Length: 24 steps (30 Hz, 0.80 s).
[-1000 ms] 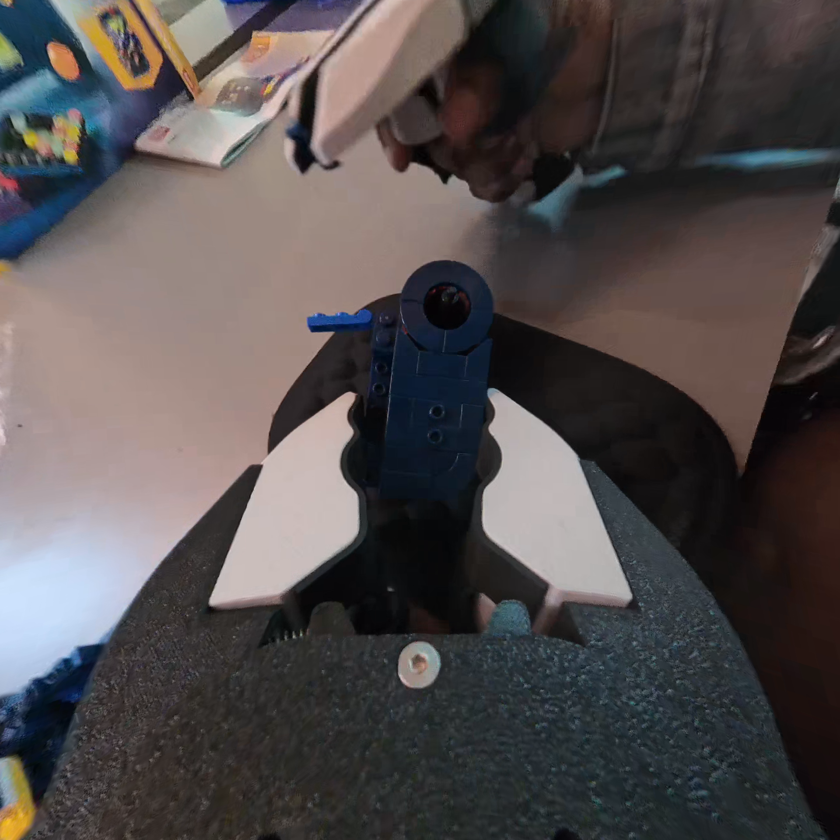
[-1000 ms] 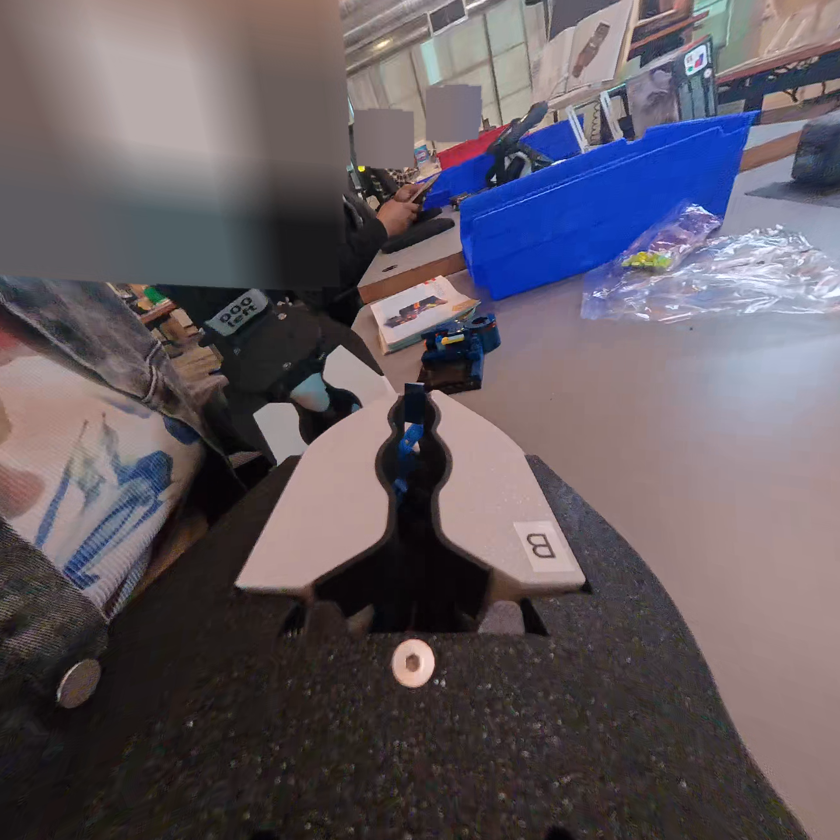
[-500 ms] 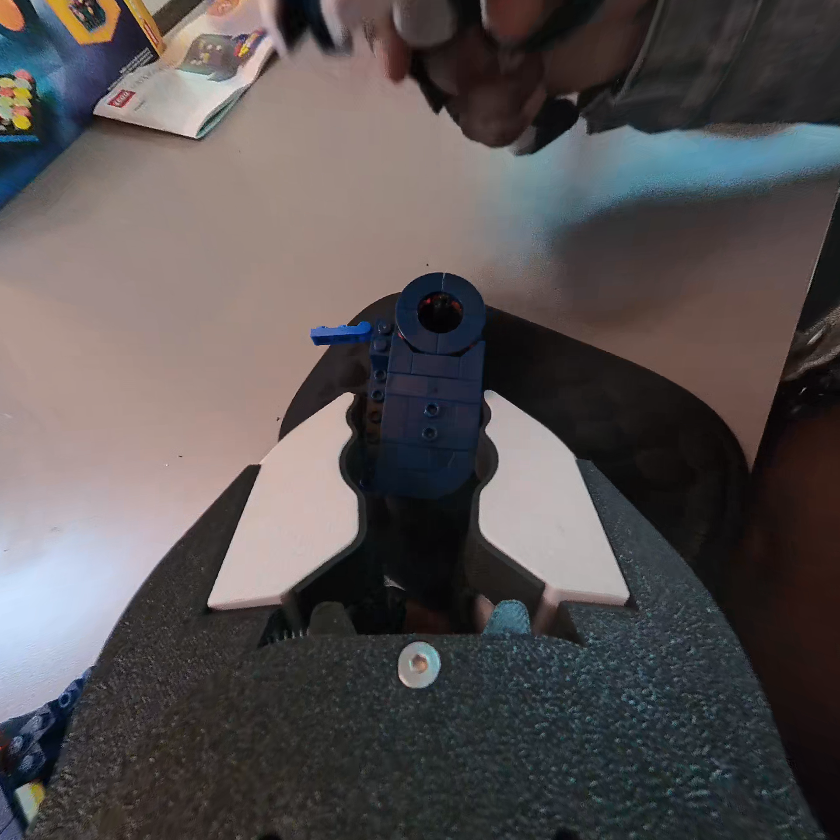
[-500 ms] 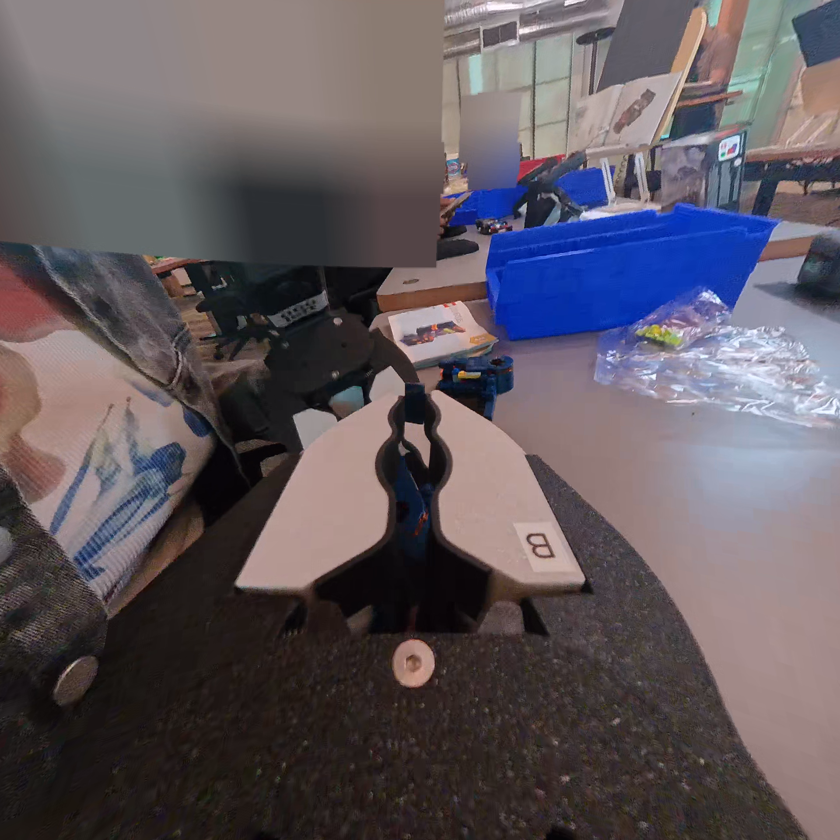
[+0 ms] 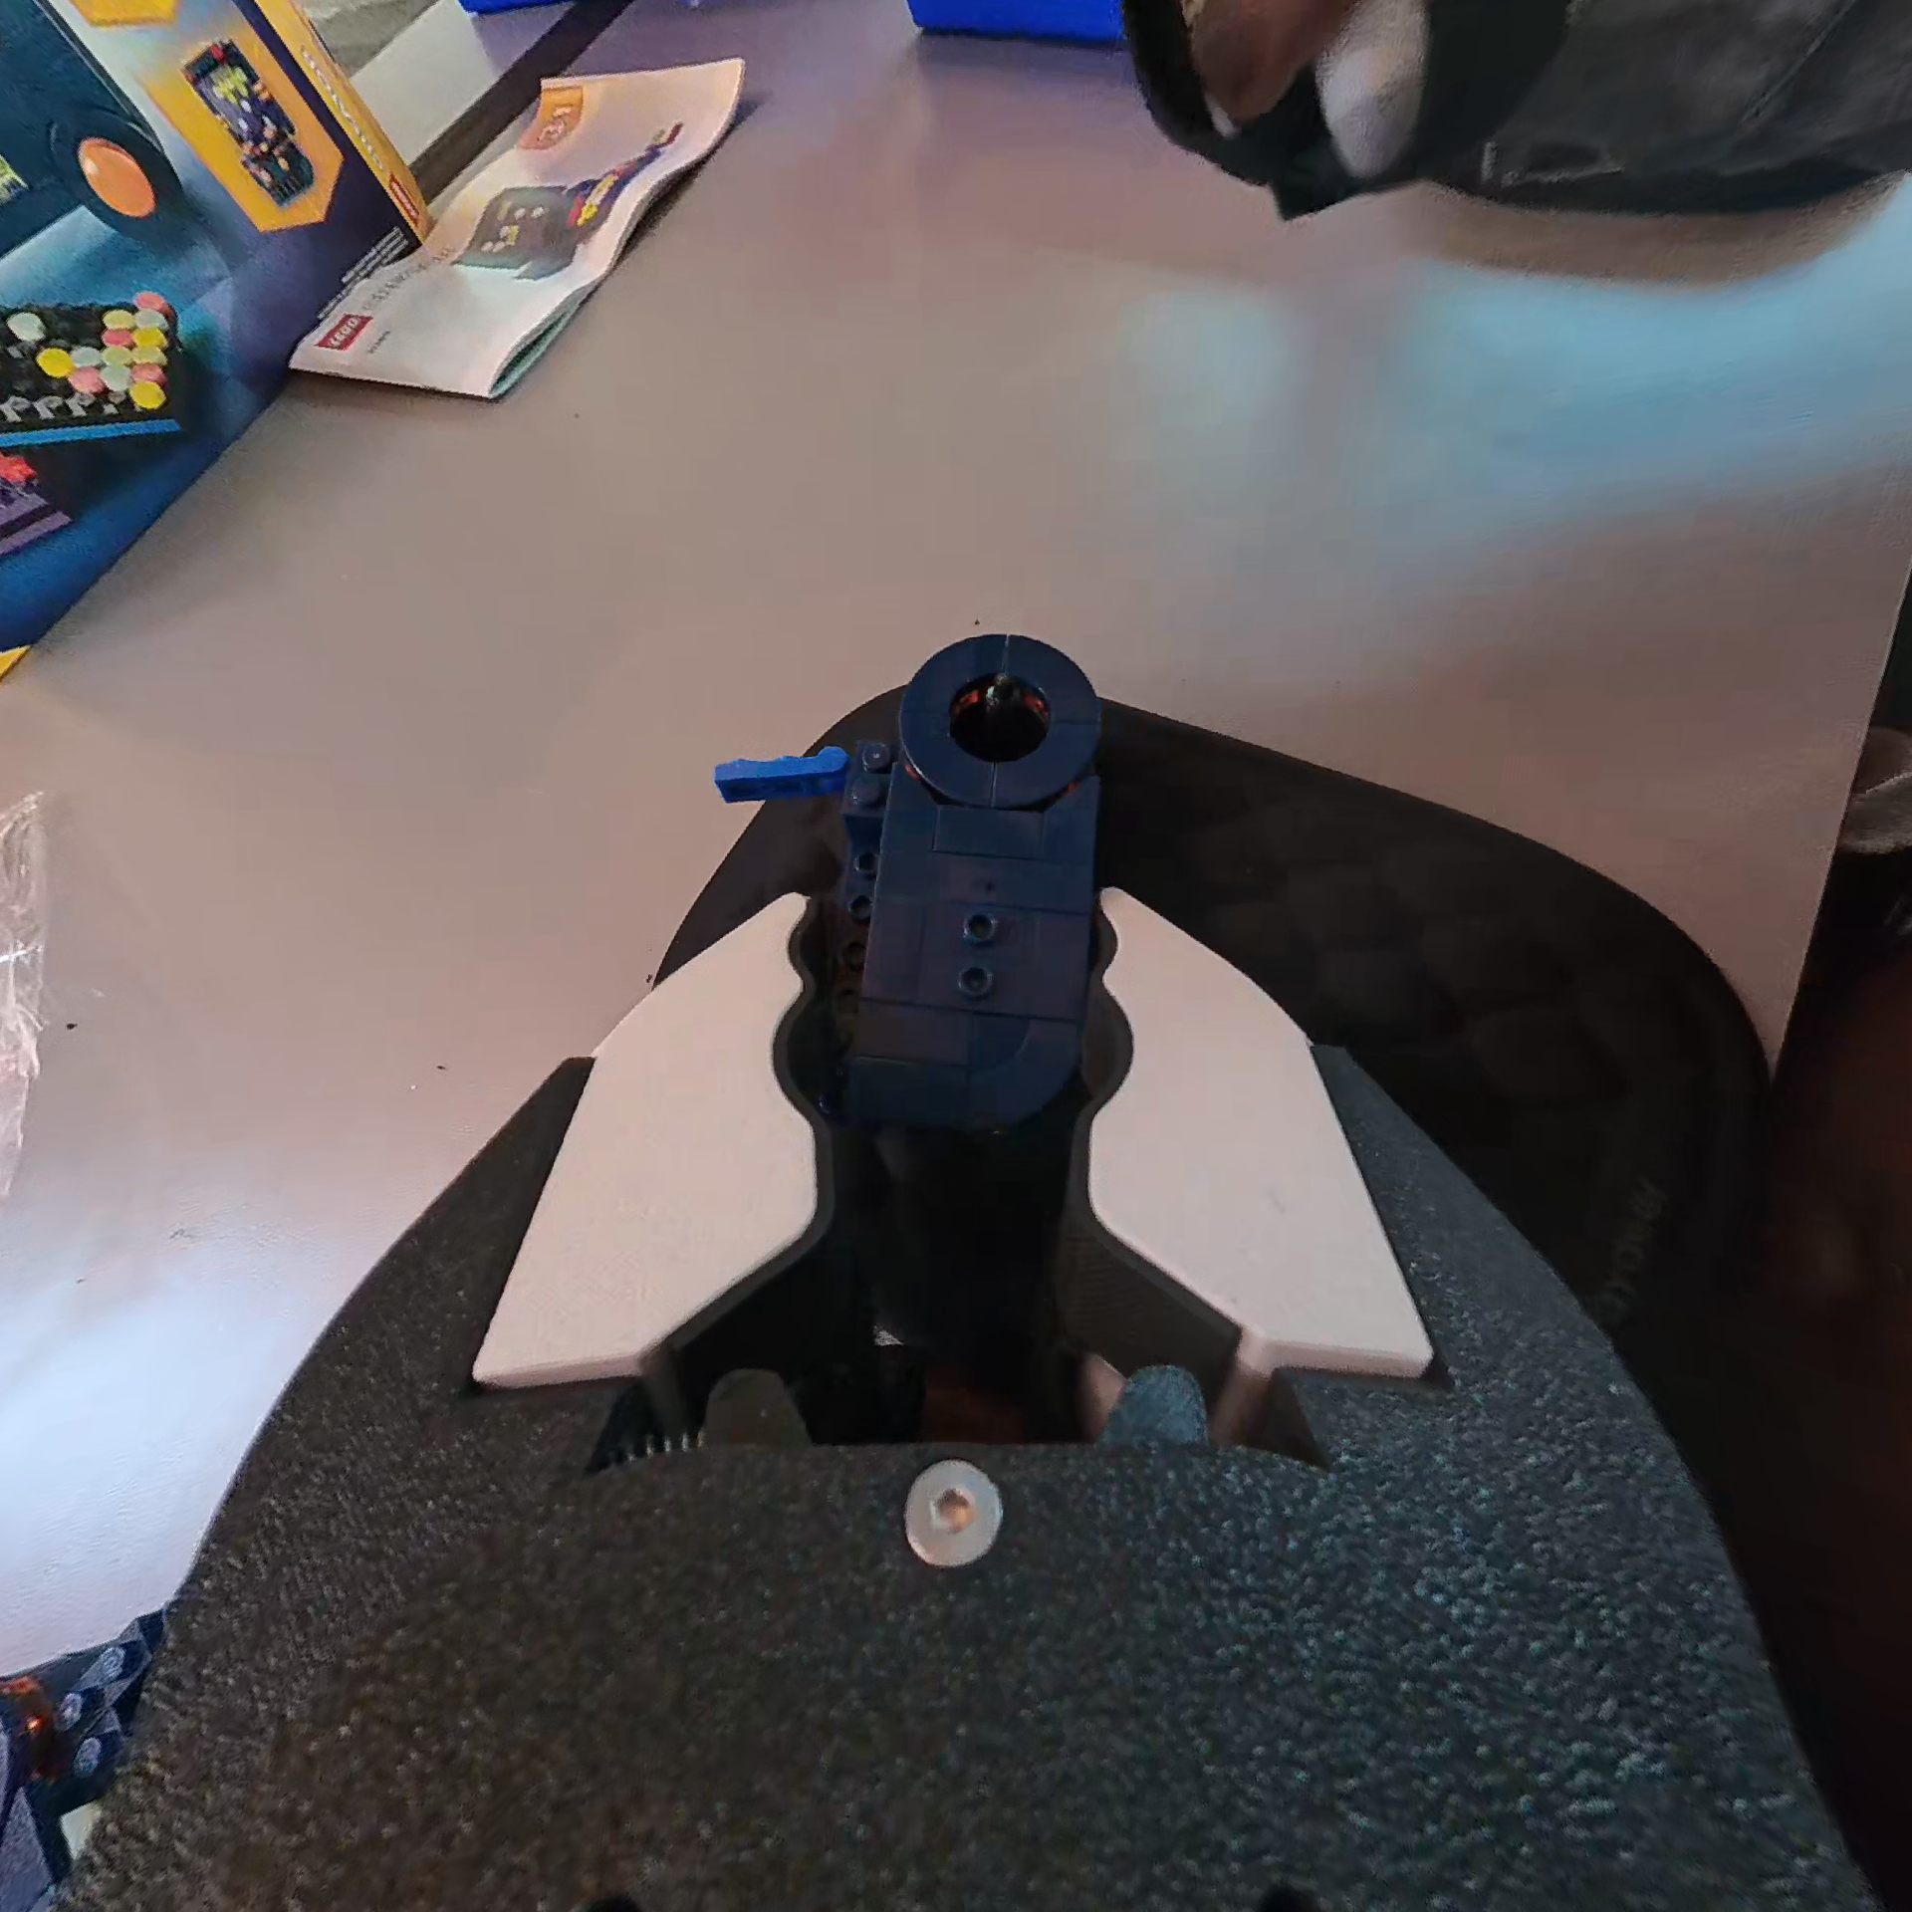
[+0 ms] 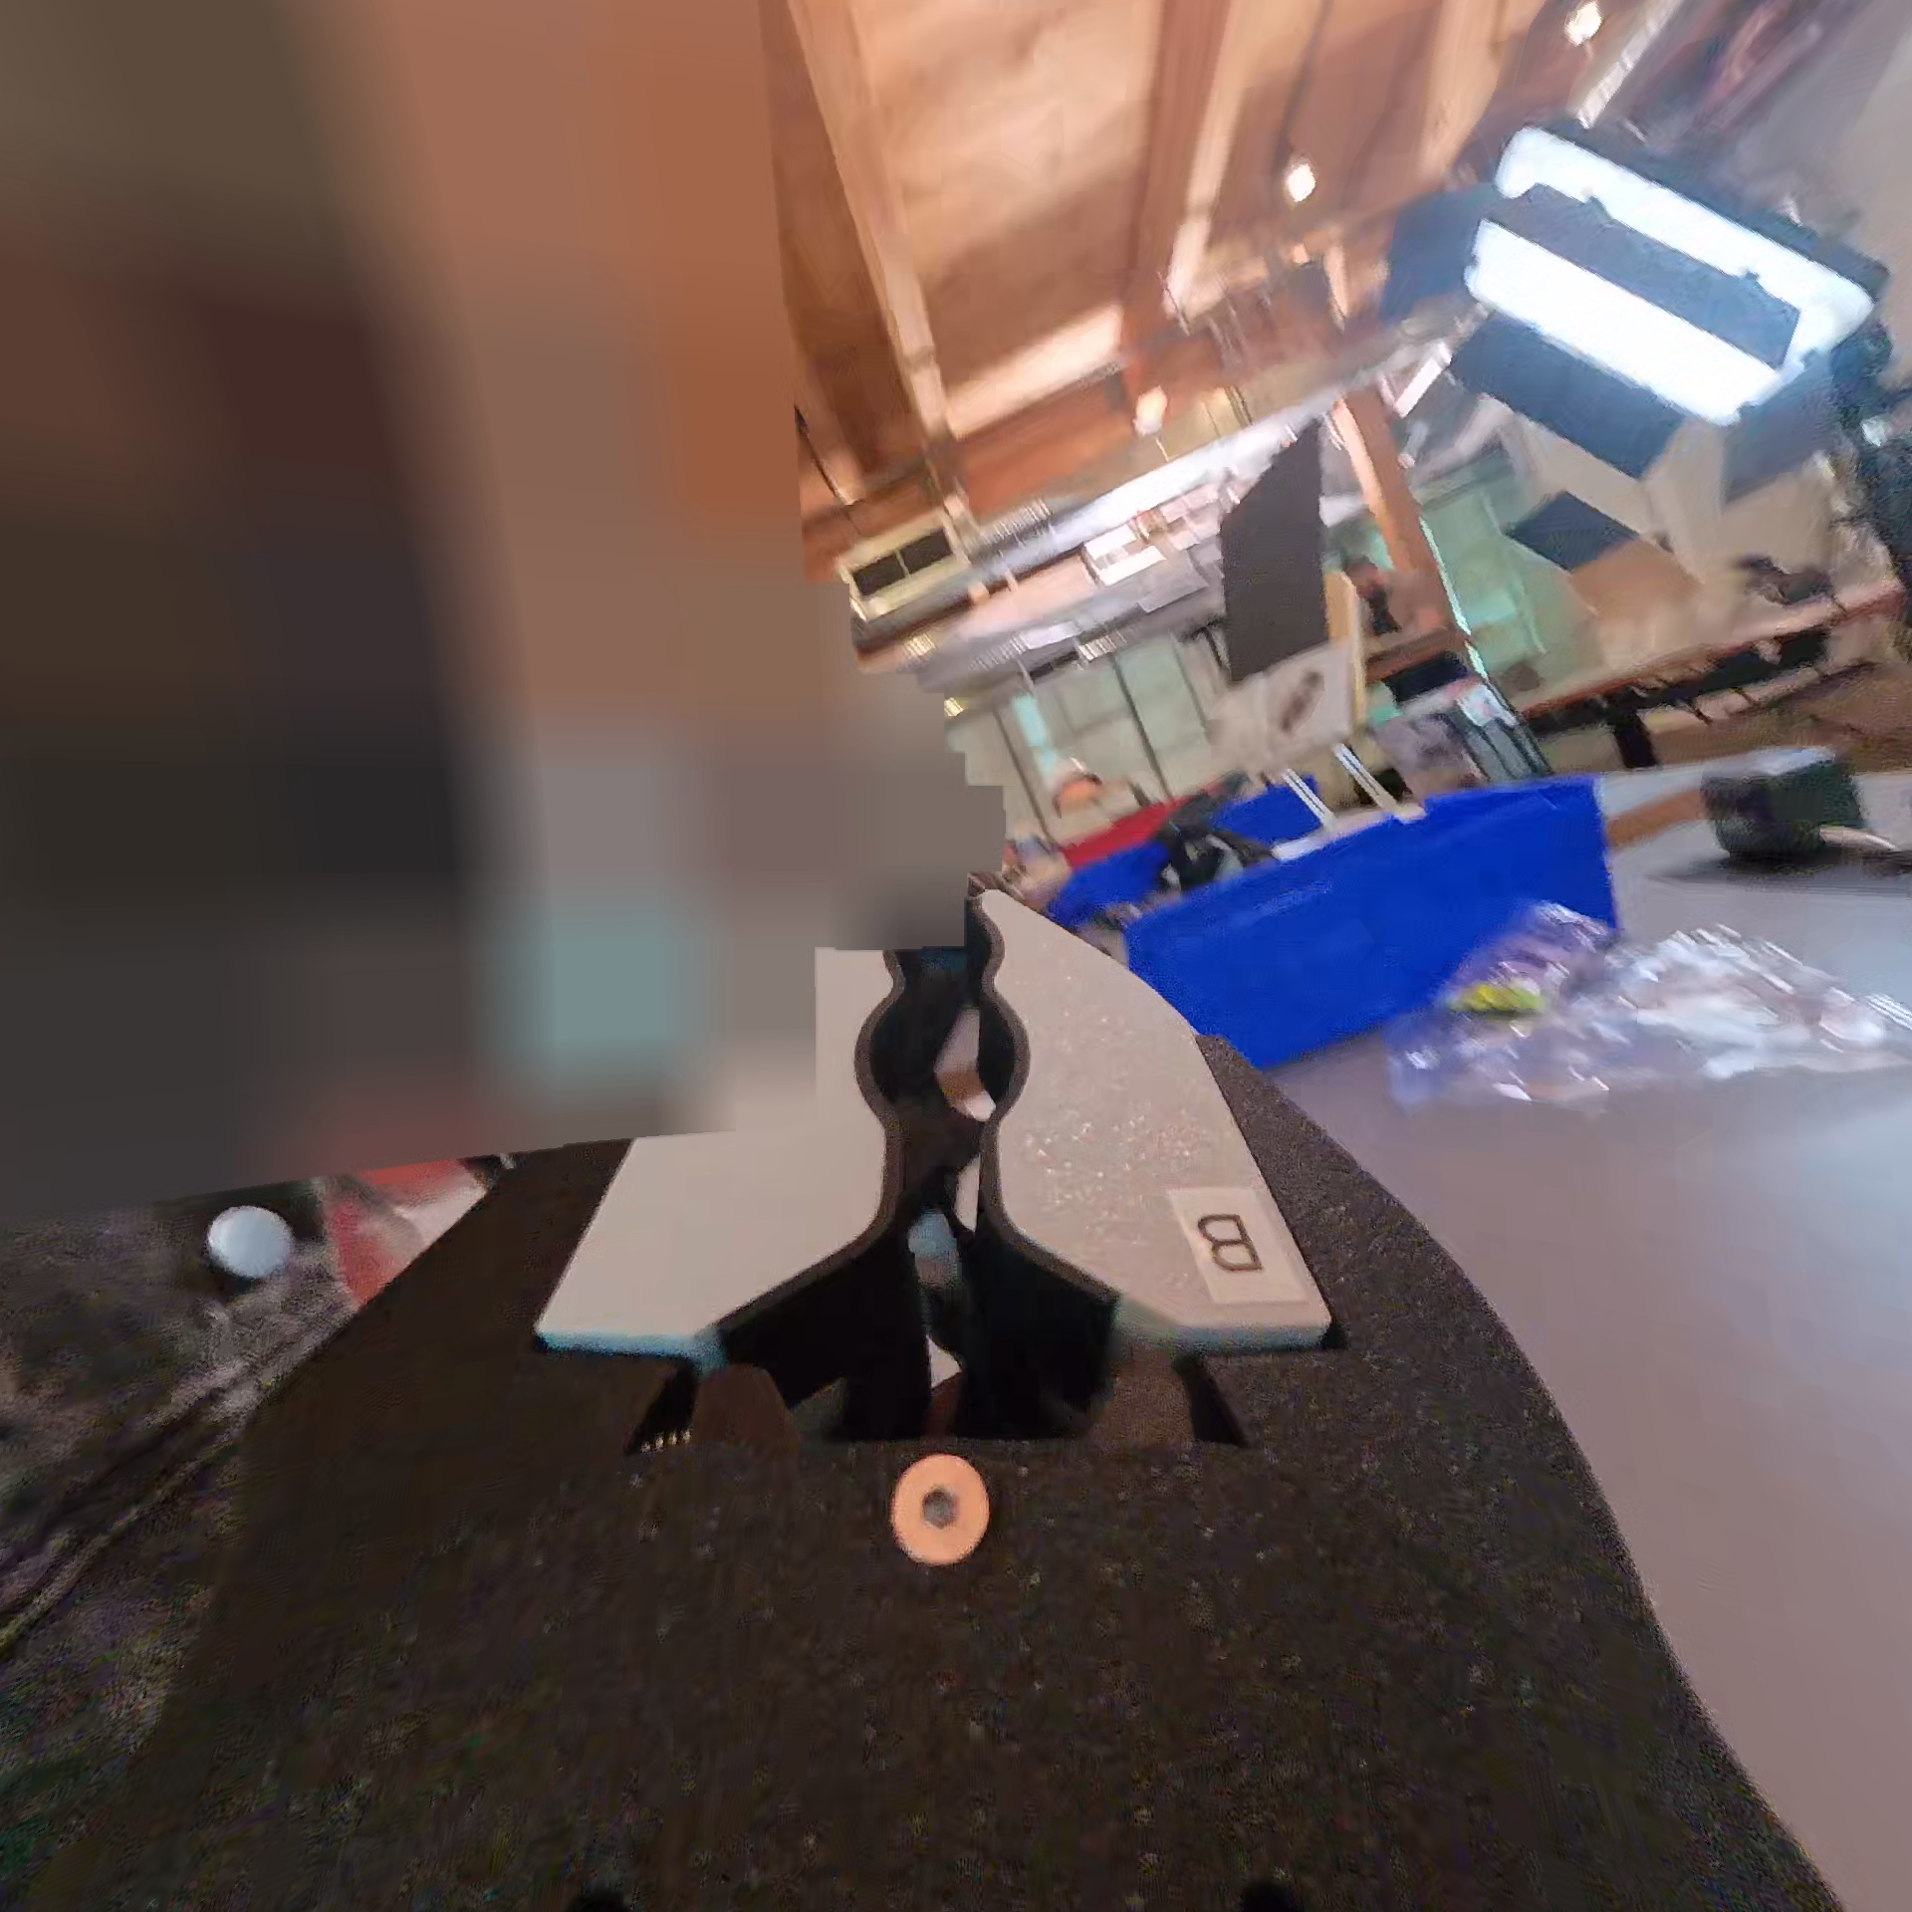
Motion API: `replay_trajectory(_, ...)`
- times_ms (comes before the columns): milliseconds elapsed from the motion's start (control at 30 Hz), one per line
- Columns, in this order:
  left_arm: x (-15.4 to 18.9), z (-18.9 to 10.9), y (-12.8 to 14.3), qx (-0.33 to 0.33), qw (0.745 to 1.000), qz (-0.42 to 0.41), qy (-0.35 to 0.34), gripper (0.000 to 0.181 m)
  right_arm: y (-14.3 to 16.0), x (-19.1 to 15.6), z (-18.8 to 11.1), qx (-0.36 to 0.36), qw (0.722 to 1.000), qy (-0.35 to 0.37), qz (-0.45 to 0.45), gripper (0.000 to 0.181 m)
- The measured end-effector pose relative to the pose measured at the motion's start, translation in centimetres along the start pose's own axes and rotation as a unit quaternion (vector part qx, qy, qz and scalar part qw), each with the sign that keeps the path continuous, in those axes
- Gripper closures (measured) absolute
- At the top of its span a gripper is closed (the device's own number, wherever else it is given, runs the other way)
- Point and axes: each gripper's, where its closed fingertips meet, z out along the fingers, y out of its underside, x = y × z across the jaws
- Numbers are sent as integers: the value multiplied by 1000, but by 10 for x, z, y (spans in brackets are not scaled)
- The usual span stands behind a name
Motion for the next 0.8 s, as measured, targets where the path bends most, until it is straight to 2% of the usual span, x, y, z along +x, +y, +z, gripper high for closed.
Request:
replay_trajectory(33,0,0,0,1,1000,-1,-1,134,14,9,0,-51,998,39,-22,174)
replay_trajectory(133,0,0,0,2,1000,0,0,134,36,26,-7,-162,974,131,-92,173)
replay_trajectory(167,0,1,0,1,1000,1,0,134,31,32,-15,-183,960,169,-127,173)
replay_trajectory(233,0,0,0,-1,1000,4,1,134,-1,46,-46,-202,917,275,-206,174)
replay_trajectory(267,0,1,0,-2,1000,7,-1,134,-27,53,-71,-205,883,342,-246,174)
replay_trajectory(300,0,0,0,-3,1000,9,-4,134,-56,58,-105,-208,836,423,-281,174)
replay_trajectory(367,0,0,0,-4,1000,15,-10,134,-108,58,-186,-225,715,583,-314,174)
replay_trajectory(400,0,0,0,-3,1000,18,-12,134,-121,55,-223,-244,667,638,-298,174)
replay_trajectory(433,0,0,0,-3,1000,18,-14,134,-123,54,-255,-269,635,676,-259,174)
replay_trajectory(500,0,0,0,-2,1000,18,-14,134,-111,54,-295,-313,615,703,-175,153)
replay_trajectory(533,0,0,0,-2,1000,20,-15,134,-105,55,-305,-323,614,703,-153,145)
replay_trajectory(567,0,0,0,-2,1000,22,-17,134,-102,54,-310,-326,617,701,-148,144)
replay_trajectory(667,0,0,0,-3,999,28,-23,134,-104,53,-310,-316,630,687,-176,132)
replay_trajectory(800,0,0,0,-2,999,29,-24,134,-108,51,-304,-313,633,677,-206,124)
